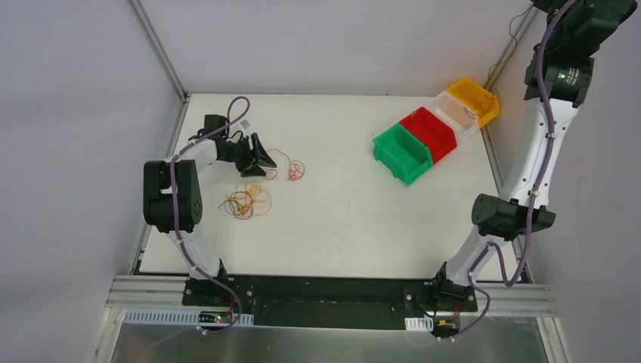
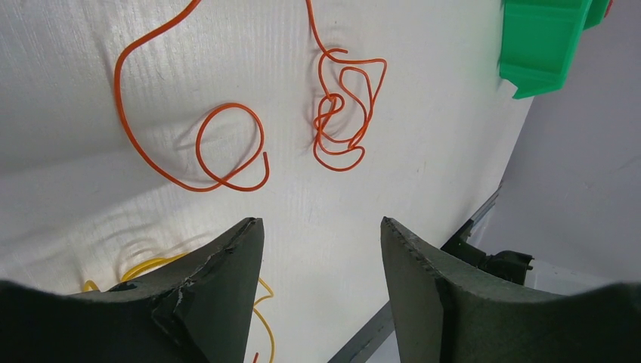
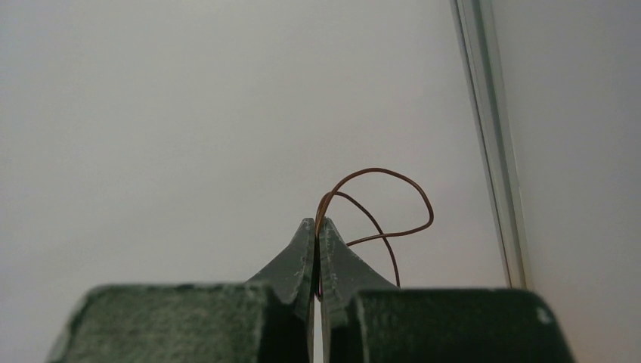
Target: Untangle the cables
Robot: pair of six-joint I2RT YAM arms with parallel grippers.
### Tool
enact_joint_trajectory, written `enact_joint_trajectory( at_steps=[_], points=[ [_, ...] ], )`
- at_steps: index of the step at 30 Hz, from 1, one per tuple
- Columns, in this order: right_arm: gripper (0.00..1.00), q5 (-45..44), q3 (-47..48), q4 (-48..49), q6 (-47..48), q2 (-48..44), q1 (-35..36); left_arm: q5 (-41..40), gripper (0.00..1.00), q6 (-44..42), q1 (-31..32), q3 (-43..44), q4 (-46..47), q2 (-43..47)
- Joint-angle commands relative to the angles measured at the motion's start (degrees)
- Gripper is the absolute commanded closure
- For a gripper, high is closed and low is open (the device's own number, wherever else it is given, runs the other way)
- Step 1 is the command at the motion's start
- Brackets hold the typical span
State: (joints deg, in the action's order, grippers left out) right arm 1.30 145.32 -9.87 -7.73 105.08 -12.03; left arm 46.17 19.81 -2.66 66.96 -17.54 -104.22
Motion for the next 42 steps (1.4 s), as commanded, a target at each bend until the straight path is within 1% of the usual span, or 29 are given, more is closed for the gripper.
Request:
enact_joint_trajectory(
  at_steps=[1,6,10,12,15,17,22,27,31,33,36,42],
  points=[
    [1.00,2.80,-3.69,3.22,0.93,1.60,-1.54,1.10,0.41,-1.67,0.07,1.90,-1.25,0.02],
    [1.00,5.28,-7.22,1.34,2.70,3.21,-3.78,0.86,0.40,-2.41,0.08,1.39,-1.49,0.41],
    [1.00,6.83,-7.48,1.08,2.24,3.64,-4.14,0.66,0.40,-2.92,0.02,0.74,-1.70,0.81],
    [1.00,7.44,-4.58,0.81,1.60,4.64,-3.99,0.64,0.40,-3.30,0.04,0.60,-1.78,1.01],
    [1.00,7.01,2.69,-0.44,0.88,6.91,-3.45,0.66,0.40,-3.76,0.02,0.45,-2.00,1.21],
    [1.00,6.57,4.42,1.22,1.51,6.64,-2.79,0.75,0.40,-3.82,-0.05,0.58,-2.05,1.30],
    [1.00,3.95,1.51,8.03,5.62,3.21,-0.85,0.92,0.40,-4.03,-0.01,0.57,-2.06,1.39],
    [1.00,1.56,2.43,11.60,6.91,4.69,-0.77,0.94,0.40,-4.08,-0.02,0.50,-2.15,1.47],
    [1.00,0.08,6.23,13.42,7.21,6.69,-0.71,0.73,0.40,-4.49,-0.05,0.13,-2.44,2.20],
    [1.00,-0.65,6.43,15.27,7.30,6.38,-0.71,0.50,0.40,-4.81,-0.07,-0.13,-2.55,2.55],
    [1.00,-0.86,6.32,18.58,9.96,5.56,-0.71,0.28,0.40,-4.96,-0.11,-0.57,-2.61,2.90],
    [1.00,-0.60,4.62,19.20,10.69,5.55,-0.50,0.35,0.40,-4.62,-0.13,-0.51,-2.59,2.34]
  ],
)
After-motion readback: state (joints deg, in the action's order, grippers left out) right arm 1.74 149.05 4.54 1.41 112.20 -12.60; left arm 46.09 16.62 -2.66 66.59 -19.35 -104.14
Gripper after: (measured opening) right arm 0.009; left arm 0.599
